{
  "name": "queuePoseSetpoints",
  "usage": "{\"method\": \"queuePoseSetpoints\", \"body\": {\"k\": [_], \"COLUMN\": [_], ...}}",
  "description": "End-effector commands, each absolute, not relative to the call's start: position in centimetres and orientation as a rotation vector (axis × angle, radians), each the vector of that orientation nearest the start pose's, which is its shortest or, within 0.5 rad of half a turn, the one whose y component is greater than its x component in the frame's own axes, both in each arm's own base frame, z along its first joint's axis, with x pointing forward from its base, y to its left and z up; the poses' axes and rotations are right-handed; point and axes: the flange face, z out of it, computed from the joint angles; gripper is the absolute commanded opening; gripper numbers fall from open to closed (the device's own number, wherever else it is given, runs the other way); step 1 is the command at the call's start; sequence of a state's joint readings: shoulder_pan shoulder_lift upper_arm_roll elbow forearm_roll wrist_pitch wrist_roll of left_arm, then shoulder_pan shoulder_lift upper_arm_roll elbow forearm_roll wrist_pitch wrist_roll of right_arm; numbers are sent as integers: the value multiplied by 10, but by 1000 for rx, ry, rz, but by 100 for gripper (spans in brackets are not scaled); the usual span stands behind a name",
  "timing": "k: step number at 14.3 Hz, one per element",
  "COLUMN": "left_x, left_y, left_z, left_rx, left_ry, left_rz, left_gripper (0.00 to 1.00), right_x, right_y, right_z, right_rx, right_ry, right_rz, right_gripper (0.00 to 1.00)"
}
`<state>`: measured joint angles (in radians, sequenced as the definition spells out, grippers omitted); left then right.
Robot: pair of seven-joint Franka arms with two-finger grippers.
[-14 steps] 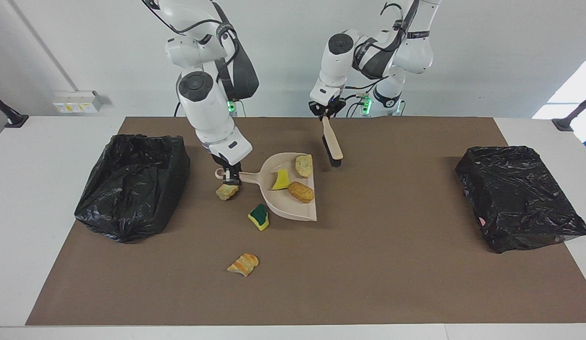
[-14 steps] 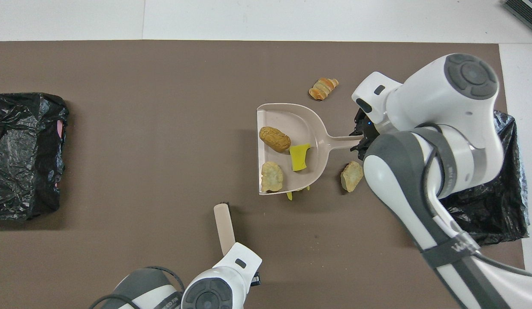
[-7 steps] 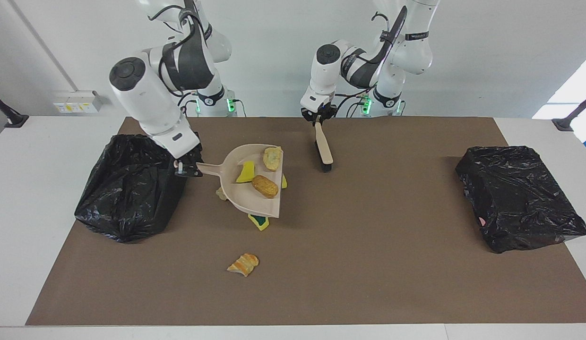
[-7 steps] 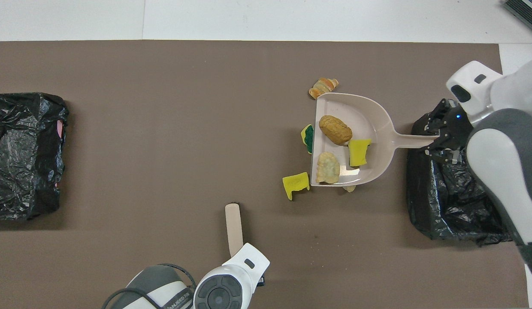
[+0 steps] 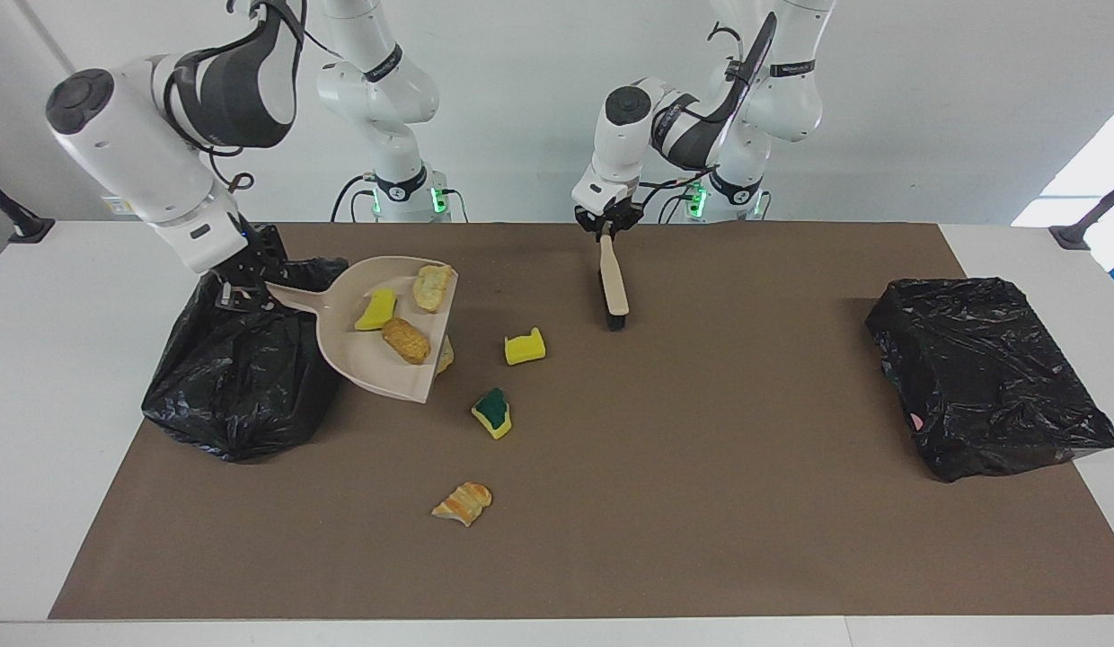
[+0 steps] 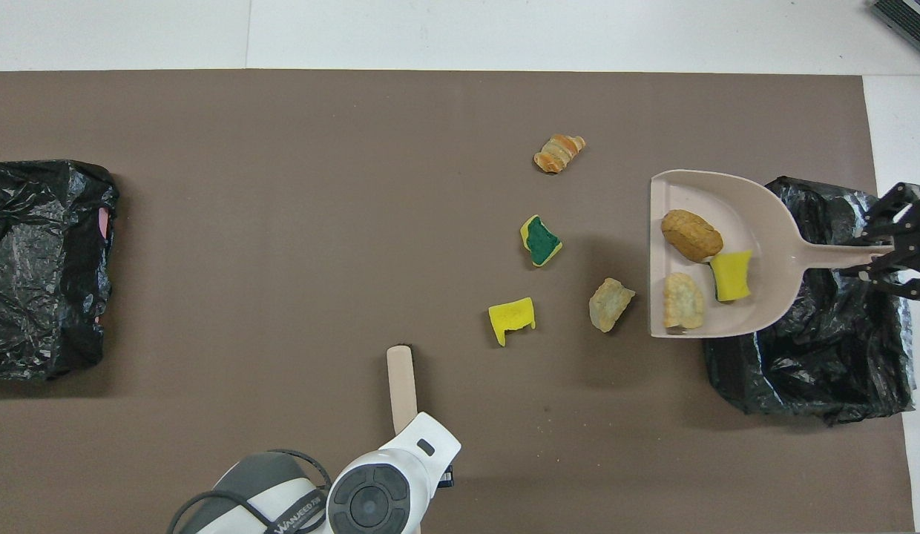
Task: Sweep and dump trash in bin
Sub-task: 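Carry the loaded dustpan over the trash bag nearest the right gripper, then tilt the dustpan into the bag with the right gripper while the left gripper withdraws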
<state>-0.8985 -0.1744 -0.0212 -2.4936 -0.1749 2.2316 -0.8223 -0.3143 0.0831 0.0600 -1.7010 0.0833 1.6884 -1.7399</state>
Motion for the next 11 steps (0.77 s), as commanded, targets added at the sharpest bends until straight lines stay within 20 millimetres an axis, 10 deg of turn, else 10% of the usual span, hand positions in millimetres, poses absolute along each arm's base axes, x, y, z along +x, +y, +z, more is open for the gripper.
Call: {"method": "queuePoseSetpoints", "body": {"k": [1, 3, 6, 11], "left_x": [267, 270, 271, 302], "left_y": [-353, -354, -355, -346], "left_z": [334, 328, 329, 343], "left_rx": [-3152, -3155, -3147, -3167], "left_ry": [-10, -14, -21, -111], "left_rz": [215, 209, 221, 205], "left_gripper": [0, 12, 100, 100], "right_x": [544, 537, 523, 515], "right_y": [-180, -213, -264, -296], "right_z": [534, 537, 545, 553], "right_rx": [-2206, -2204, -2202, -2266], "right_ry": [-2122, -2206, -2329, -2398], "right_rz": [23, 88, 145, 329], "right_gripper": [0, 0, 0, 0]}}
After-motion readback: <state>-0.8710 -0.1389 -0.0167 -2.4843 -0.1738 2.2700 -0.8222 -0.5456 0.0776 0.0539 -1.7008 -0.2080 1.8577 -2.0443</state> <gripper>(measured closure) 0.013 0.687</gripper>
